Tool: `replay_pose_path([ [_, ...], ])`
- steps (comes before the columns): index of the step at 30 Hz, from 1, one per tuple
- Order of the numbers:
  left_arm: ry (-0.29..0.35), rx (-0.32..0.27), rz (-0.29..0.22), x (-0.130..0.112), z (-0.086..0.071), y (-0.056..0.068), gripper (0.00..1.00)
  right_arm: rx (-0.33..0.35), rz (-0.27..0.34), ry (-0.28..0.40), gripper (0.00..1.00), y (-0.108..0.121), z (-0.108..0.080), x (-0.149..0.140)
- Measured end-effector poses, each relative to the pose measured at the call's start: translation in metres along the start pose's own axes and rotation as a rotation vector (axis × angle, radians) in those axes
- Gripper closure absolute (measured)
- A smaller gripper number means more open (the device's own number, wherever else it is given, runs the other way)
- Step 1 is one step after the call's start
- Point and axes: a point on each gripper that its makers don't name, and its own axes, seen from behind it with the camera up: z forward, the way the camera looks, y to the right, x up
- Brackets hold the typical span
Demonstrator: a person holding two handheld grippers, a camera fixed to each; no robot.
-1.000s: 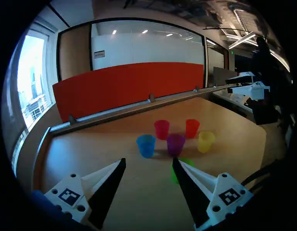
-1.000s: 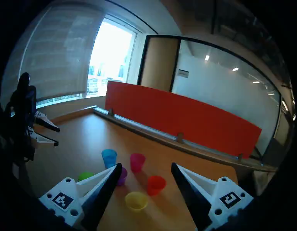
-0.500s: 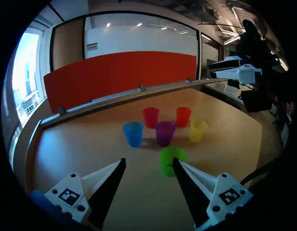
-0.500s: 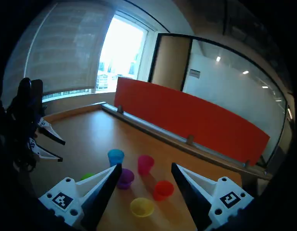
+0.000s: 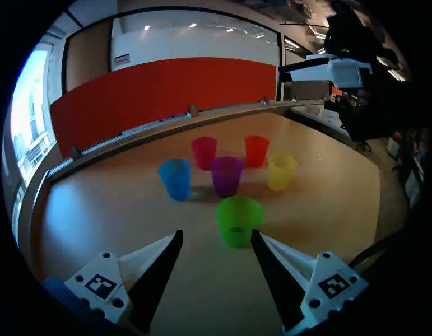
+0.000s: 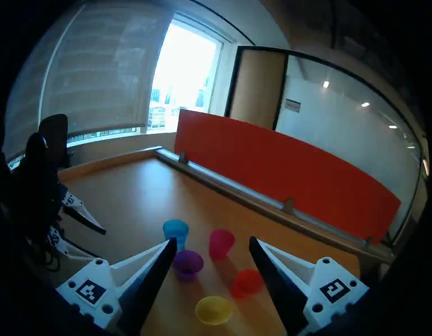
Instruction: Pour water
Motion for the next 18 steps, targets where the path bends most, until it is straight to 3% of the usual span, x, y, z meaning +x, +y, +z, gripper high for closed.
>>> replay_pose_path([
  [9,-0.051,-0.054,0.051,-0.023,0.030,0.021,0.10,0.005,-0.012,-0.019,0.00,0.001,0.005,-0.007],
  [18,-0.073,-0.065,0.033,-0.033,0.055,0.025,0.10,0.009,-0.014,-0.029,0.00,0.003,0.012,-0.011],
])
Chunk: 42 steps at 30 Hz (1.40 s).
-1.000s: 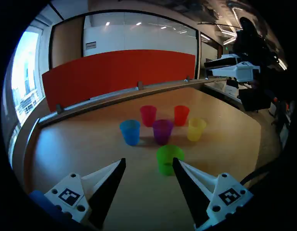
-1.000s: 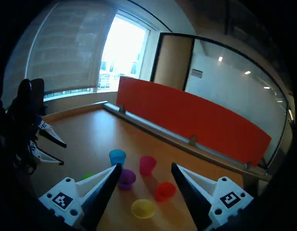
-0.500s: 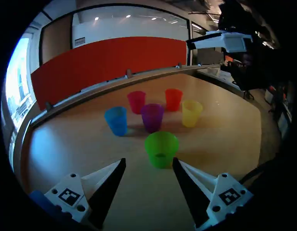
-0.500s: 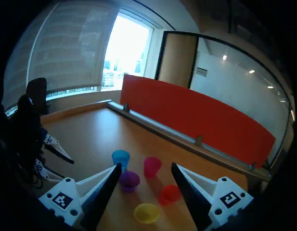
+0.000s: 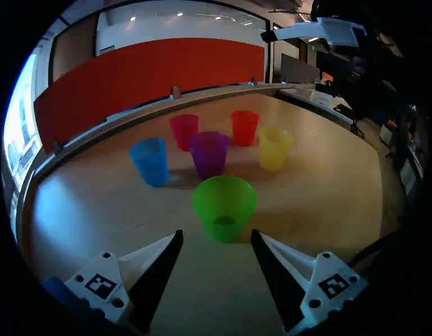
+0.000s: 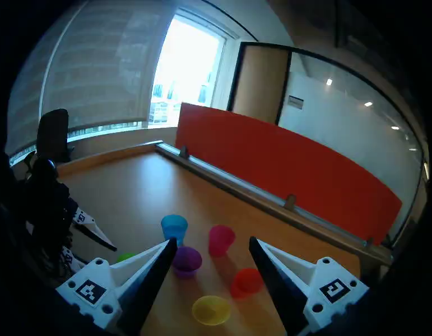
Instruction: Pour water
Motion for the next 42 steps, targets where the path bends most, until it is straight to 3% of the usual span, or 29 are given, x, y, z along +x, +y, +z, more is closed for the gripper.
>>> replay_pose_path([
  [22,0.001,-0.024,0.000,-0.003,0.043,0.008,0.10,0.000,0.010,-0.028,0.00,0.003,0.009,-0.012],
  [42,0.026,-0.010,-0.018,0.007,0.060,0.005,0.10,0.000,0.018,-0.043,0.00,0.005,0.011,-0.019],
])
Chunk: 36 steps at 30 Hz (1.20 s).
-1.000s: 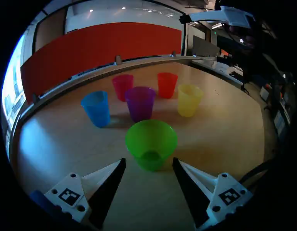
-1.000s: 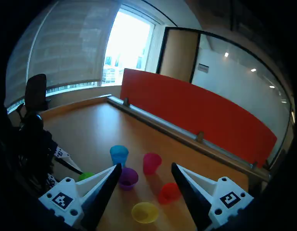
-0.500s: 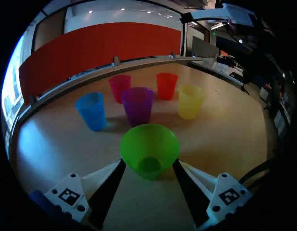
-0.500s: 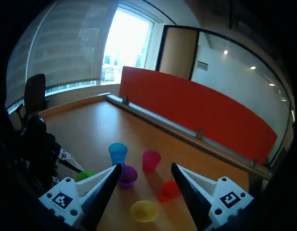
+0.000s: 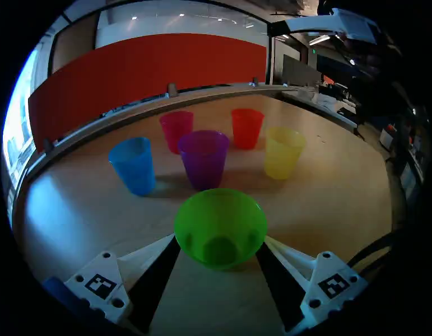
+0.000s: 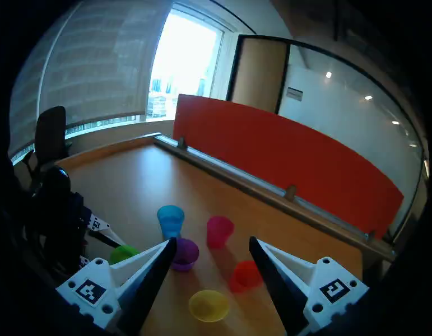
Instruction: Pour water
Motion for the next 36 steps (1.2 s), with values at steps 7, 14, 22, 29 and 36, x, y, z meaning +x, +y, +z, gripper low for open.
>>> replay_pose_path([
  [7,0.016,0.000,-0.003,0.006,-0.002,-0.001,0.11,-0.002,0.003,-0.002,0.00,0.002,0.002,-0.001],
  [14,0.020,0.002,0.010,0.013,-0.007,-0.004,0.13,0.000,0.007,0.004,0.00,0.002,0.004,0.000],
  [22,0.025,0.009,-0.014,0.024,-0.024,-0.010,0.13,0.007,0.009,0.015,0.00,0.000,0.009,0.003],
  [29,0.055,0.034,-0.040,0.039,-0.049,-0.021,0.13,0.023,0.007,0.030,0.00,-0.006,0.016,0.010],
  [36,0.095,0.071,-0.050,0.057,-0.084,-0.032,0.13,0.055,-0.014,0.034,0.00,-0.015,0.032,0.014],
])
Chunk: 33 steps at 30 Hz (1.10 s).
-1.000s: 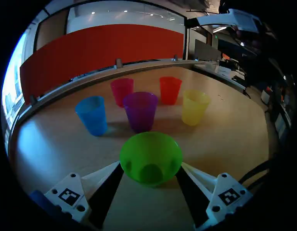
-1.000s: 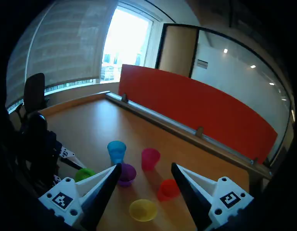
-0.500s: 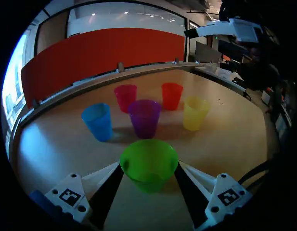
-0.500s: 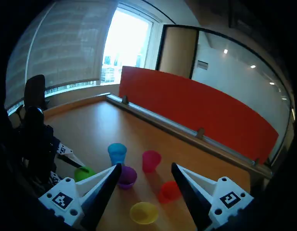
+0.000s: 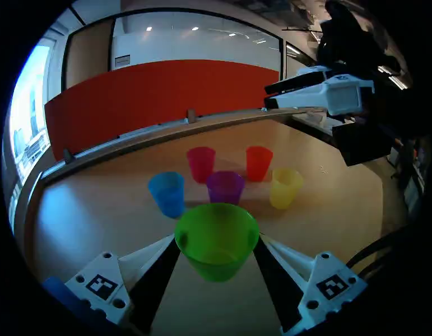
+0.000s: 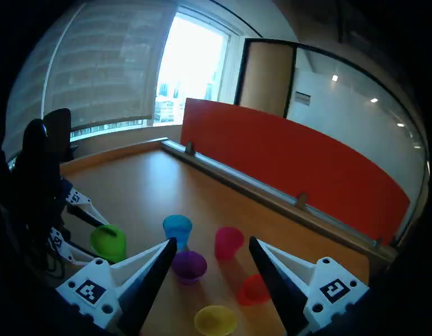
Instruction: Pour water
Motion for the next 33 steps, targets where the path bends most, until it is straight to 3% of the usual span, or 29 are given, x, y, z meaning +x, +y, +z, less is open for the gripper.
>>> replay_pose_path([
  [15,0.056,0.124,-0.046,0.025,-0.071,-0.029,0.13,0.112,-0.076,-0.054,0.00,-0.026,0.058,-0.009],
  [33,0.058,0.232,-0.117,0.012,-0.120,-0.055,0.13,0.178,-0.107,-0.201,0.00,-0.066,0.121,-0.037],
])
